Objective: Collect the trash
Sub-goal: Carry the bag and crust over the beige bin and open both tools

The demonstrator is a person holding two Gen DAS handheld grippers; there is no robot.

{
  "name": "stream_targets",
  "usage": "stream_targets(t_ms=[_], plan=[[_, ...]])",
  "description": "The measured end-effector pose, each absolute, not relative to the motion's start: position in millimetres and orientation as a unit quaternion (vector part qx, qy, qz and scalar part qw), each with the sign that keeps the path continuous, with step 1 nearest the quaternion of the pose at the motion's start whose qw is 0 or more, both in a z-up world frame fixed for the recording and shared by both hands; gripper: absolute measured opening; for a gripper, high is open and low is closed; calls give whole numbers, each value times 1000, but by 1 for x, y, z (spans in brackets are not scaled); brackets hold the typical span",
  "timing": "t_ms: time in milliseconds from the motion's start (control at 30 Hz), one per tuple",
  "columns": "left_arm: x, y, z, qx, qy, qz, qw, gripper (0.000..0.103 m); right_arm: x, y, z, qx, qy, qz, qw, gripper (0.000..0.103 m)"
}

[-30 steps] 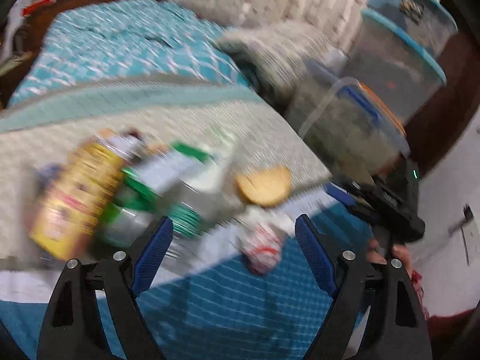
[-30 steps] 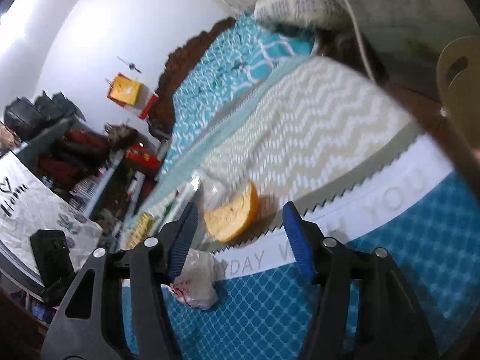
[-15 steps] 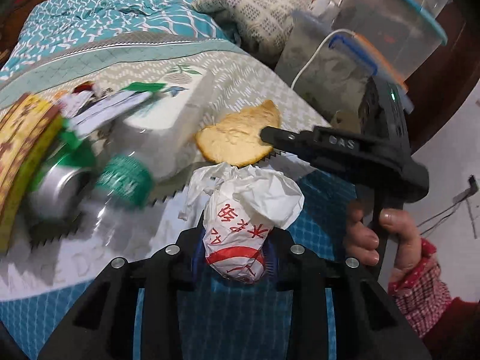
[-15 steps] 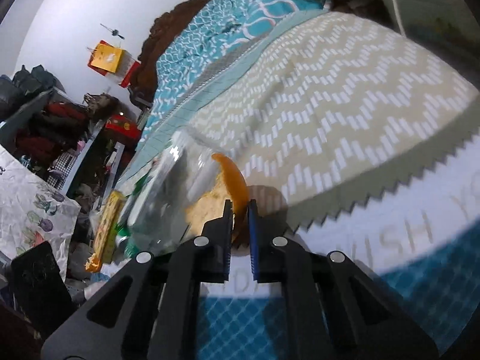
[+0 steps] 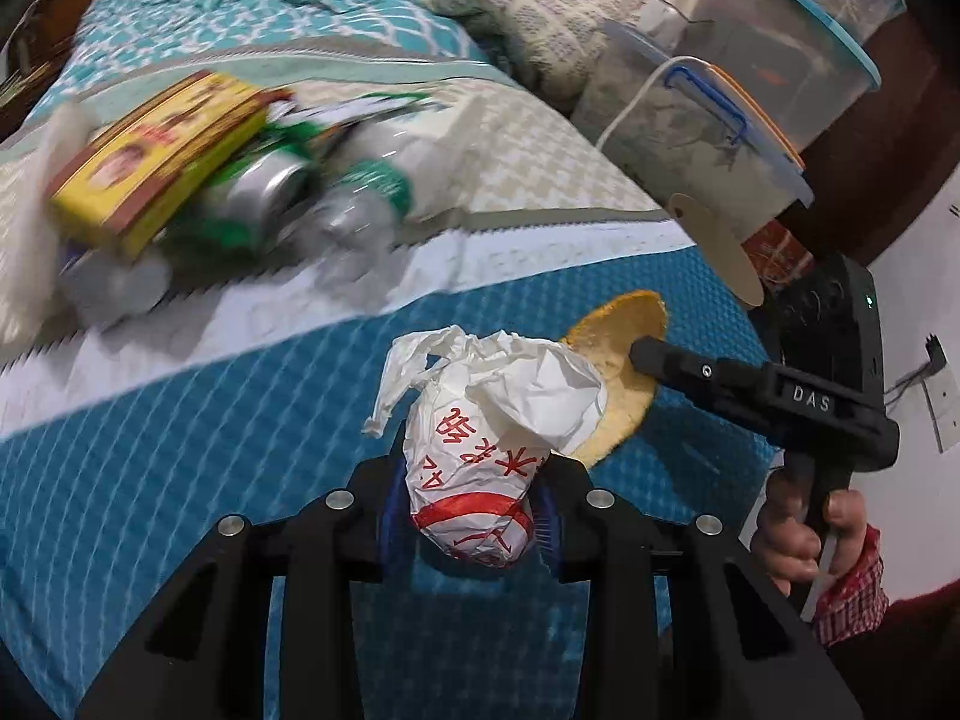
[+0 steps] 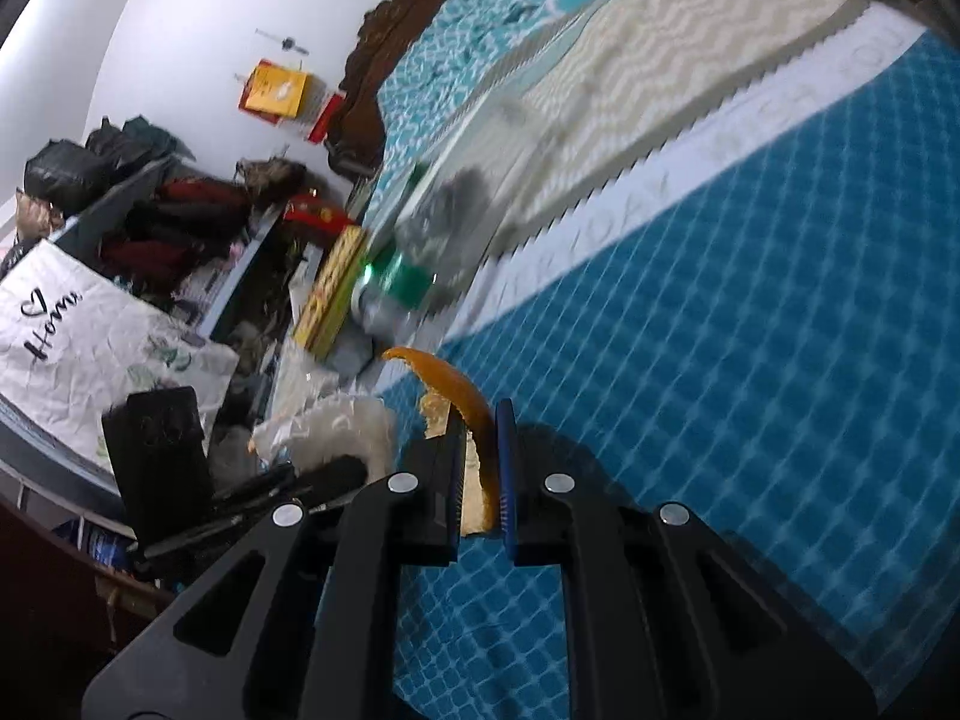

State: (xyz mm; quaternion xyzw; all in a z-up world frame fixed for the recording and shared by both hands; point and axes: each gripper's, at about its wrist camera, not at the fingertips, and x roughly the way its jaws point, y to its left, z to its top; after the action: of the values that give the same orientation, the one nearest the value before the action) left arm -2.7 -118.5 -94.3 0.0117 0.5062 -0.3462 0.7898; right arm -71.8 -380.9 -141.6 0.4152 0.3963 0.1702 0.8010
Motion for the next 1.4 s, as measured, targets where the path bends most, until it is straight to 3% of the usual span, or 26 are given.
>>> stream_targets(t_ms=[133,233,300,400,633,667,700,733,767,1067,1400], plan=[[-1,-102,-103,1,520,-318,793,34,-66,-374,-144,413,405,164,799,16],[0,-94,-107,-1,524,-306,795,42,-65,-372,-148,432,406,157,790,16],[-1,-90,-107,0,523,-303,797,53,-65,-368,-150,437,410,155,785,16],[-2,-88,-105,3,517,-303,800,63,-68,-362,-151,430,415,155,787,24],[-5,-83,-101,0,514,-304,802,62,-65,-348,-137,391,413,164,806,49],[-6,-84,-101,1,513,-305,803,56,-63,-344,-136,378,415,162,812,48],[-7,-84,-101,2,512,-307,802,38,-62,-340,-135,367,416,163,816,45],[-8,-86,-102,3,514,-313,799,32,-61,-336,-135,353,421,164,820,25],[-9,-89,-102,5,514,-313,798,32,-60,-335,-136,348,424,168,819,14],[5,-131,-71,6,499,-358,789,32,-79,-403,-121,390,352,110,844,11],[21,-276,-76,76,520,-433,733,32,-132,-520,-133,435,294,-18,851,11]])
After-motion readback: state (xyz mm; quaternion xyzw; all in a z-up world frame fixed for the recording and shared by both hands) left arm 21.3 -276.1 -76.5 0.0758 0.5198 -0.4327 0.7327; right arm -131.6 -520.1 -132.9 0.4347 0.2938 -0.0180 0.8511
